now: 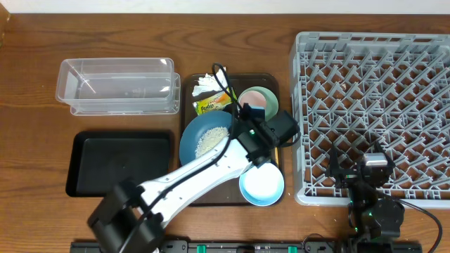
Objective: Sort waste into correct bins and load items into the dishwasher rack
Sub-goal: 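Lift the blue plate with the left gripper toward the black tray, then tilt the blue plate over the black tray to pour out the rice, then carry the empty blue plate back and set it on the brown tray, then release the plate and retract the left gripper to the left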
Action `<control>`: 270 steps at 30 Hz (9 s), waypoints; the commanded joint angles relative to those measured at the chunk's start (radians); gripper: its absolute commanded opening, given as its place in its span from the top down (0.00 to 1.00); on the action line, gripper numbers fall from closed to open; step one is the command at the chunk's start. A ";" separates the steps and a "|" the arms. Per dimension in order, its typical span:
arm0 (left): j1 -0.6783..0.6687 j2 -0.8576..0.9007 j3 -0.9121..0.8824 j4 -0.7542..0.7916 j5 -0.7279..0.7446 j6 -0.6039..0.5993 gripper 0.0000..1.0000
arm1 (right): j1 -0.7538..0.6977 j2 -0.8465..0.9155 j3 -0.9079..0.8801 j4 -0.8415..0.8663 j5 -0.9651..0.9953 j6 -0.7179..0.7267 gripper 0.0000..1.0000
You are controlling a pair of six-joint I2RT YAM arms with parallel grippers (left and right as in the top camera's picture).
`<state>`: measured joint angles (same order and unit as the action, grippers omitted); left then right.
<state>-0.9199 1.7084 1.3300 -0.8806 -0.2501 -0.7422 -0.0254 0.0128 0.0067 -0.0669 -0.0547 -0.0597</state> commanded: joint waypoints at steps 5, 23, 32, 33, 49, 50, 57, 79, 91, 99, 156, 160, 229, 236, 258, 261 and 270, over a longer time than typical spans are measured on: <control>0.034 -0.127 -0.002 -0.055 -0.099 0.027 0.94 | 0.010 -0.001 -0.001 -0.004 0.002 -0.009 0.01; 0.260 -0.390 -0.002 -0.118 0.035 0.108 0.94 | 0.010 -0.001 -0.001 -0.004 0.002 -0.009 0.01; 0.528 -0.402 -0.002 -0.159 0.293 0.192 0.94 | 0.010 -0.001 -0.001 -0.004 0.002 -0.009 0.01; 0.562 -0.404 -0.002 -0.159 0.340 0.209 0.94 | 0.010 -0.001 -0.001 -0.004 0.002 -0.009 0.01; 1.017 -0.441 -0.031 -0.222 0.797 0.404 0.94 | 0.010 -0.001 -0.001 -0.004 0.002 -0.009 0.01; 1.041 -0.441 -0.043 -0.220 0.817 0.412 0.94 | 0.010 -0.001 -0.001 -0.004 0.002 -0.009 0.01; 1.233 -0.441 -0.134 -0.169 1.073 0.504 0.94 | 0.010 -0.001 -0.001 -0.004 0.002 -0.009 0.01; 1.641 -0.435 -0.270 -0.255 1.564 0.701 0.94 | 0.010 -0.001 -0.001 -0.004 0.002 -0.009 0.01; 1.710 -0.421 -0.362 -0.195 1.690 0.746 0.94 | 0.010 -0.001 -0.001 -0.004 0.002 -0.009 0.01; 1.750 -0.422 -0.362 -0.193 1.767 0.723 0.94 | 0.010 -0.001 -0.001 -0.004 0.002 -0.009 0.01; 1.373 -1.127 -0.260 -0.336 1.372 0.676 0.94 | 0.010 -0.001 -0.001 -0.004 0.002 -0.009 0.01; 1.372 -1.081 -0.253 -0.291 1.223 0.552 0.94 | 0.010 -0.001 -0.001 -0.004 0.002 -0.009 0.01; 0.253 -0.108 -0.082 -0.023 0.384 0.206 0.64 | 0.010 -0.001 -0.001 -0.004 0.002 -0.009 0.01; 0.253 -0.130 -0.048 -0.023 0.581 0.263 0.59 | 0.010 -0.001 -0.001 -0.004 0.002 -0.009 0.01; 0.154 -0.204 -0.066 -0.140 0.451 0.362 0.16 | 0.010 -0.001 -0.001 -0.004 0.002 -0.009 0.01; 0.234 -0.235 -0.049 -0.183 0.341 0.277 0.16 | 0.010 -0.001 -0.001 -0.004 0.002 -0.009 0.01; 0.726 -0.504 -0.016 -0.248 0.226 0.296 0.15 | 0.010 -0.001 -0.001 -0.004 0.002 -0.009 0.01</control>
<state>-0.3443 1.3052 1.2808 -1.1133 0.0650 -0.4458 -0.0254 0.0128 0.0067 -0.0669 -0.0544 -0.0597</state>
